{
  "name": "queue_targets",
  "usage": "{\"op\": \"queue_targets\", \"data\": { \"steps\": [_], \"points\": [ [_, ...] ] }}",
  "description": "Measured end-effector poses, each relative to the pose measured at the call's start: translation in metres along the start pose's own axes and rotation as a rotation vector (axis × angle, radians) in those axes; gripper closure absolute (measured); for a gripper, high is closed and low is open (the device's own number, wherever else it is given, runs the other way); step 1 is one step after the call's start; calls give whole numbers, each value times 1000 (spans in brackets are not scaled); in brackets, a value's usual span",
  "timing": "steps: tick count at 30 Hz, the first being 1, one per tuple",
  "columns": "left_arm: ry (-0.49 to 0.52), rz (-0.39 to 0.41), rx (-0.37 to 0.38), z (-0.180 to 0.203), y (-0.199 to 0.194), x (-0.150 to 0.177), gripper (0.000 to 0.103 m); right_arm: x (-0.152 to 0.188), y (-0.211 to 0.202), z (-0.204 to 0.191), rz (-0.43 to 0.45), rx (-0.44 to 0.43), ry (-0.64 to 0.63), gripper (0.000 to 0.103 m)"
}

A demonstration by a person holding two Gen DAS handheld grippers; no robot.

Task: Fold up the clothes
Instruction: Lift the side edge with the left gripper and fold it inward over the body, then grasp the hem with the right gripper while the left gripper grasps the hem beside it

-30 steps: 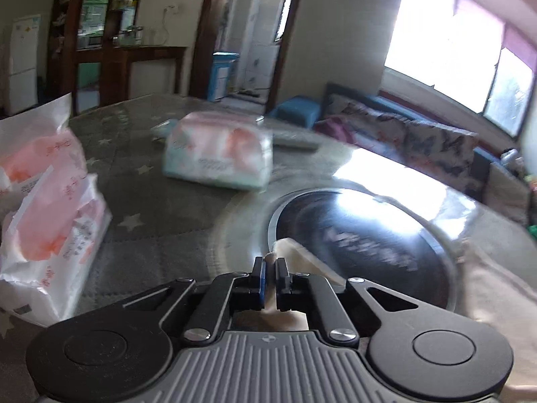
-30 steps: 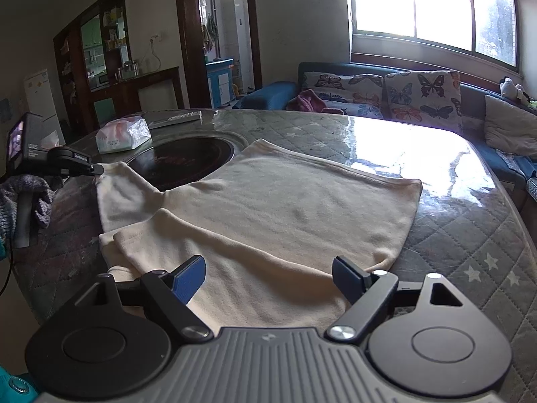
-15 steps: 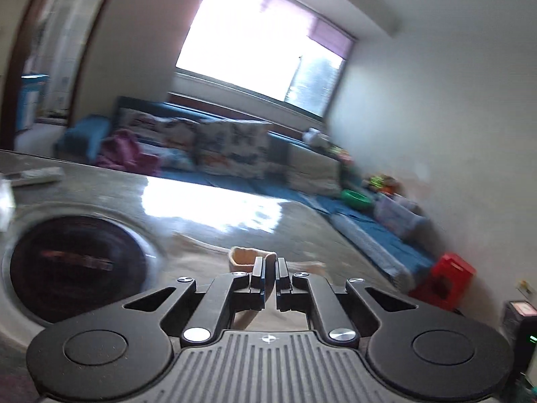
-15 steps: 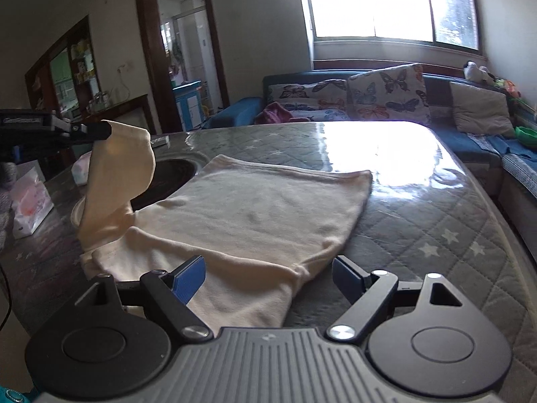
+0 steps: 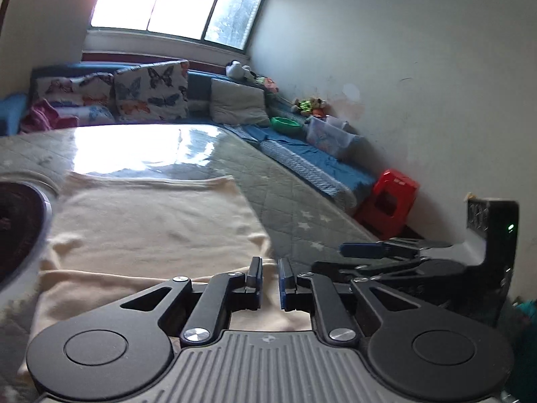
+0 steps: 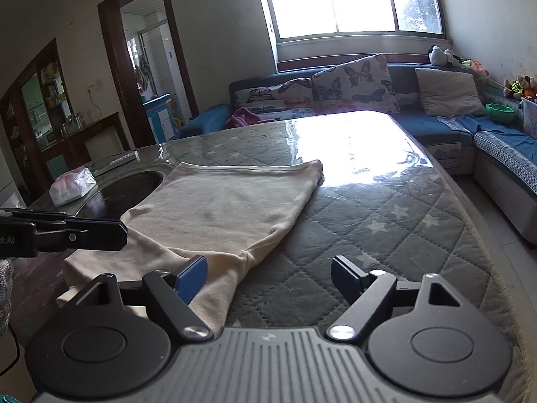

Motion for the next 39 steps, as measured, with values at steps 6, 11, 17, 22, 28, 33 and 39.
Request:
{"op": "queue_targets", "data": {
  "steps": [6, 11, 17, 22, 28, 33, 39],
  "points": [
    [-55, -1, -190, -67, -23, 14, 88, 3, 22, -33, -61, -90, -66, 45],
    [-99, -27, -281, -100, -35, 38, 84, 6, 40, -56, -103, -114, -114, 63],
    [-105, -35, -301, -107, -38, 55, 84, 8, 54, -63, -131, -87, -141, 84],
    [-102, -31, -297, -106, -38, 56, 82, -4, 40, -66, -74, -35, -177, 97],
    [-67, -11, -287, -100, -42, 46, 81, -3, 44, -57, -119, 12, -173, 90],
    [-50, -6, -261, -97, -37, 38, 81, -8, 28, -65, -47, 12, -213, 88],
    [-47, -58, -257, -101, -19, 48, 81, 11, 39, -77, -127, -43, -275, 85]
  ]
}}
Point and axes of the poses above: each gripper's, at about its wrist camera, not at the fingertips, and y roughly the way its jaws point, z to its right, x to its underside, the point moved 9 cm from there along y, roughly the way its jaws point, and after that the axes turned 10 degrees about -z, right-handed, at the moved point
